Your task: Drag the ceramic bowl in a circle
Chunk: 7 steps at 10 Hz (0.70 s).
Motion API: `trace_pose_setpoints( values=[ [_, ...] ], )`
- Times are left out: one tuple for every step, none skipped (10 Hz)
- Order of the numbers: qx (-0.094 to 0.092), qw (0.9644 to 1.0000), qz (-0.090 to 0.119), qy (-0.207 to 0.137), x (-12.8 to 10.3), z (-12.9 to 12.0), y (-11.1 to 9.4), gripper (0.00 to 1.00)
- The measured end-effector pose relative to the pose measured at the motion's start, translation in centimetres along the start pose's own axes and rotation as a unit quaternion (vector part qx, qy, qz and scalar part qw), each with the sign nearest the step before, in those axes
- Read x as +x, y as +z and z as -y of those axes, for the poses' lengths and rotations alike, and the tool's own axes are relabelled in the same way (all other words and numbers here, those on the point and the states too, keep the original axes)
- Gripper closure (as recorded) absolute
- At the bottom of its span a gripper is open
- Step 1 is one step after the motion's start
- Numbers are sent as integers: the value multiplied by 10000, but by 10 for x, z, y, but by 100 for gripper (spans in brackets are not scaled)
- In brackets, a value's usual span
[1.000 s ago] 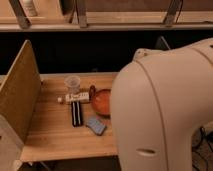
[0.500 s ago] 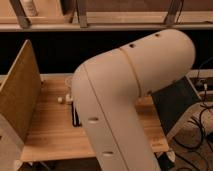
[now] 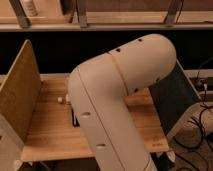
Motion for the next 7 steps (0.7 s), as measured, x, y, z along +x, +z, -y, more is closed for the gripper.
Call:
trace_pose_setpoints(
  values=[
    [12,10000,18,4,0,1,3,20],
    [73,9999,75,17,0,6,10,20],
    [150,9998,123,33,0,12,16,20],
    [262,9994,223,20,2,23,25,20],
    [307,9991,302,-27,5,31,31,20],
    [342,9988,339,-60,8,36,36,20],
    [406,9983,406,-82,9,40,40,20]
  ],
)
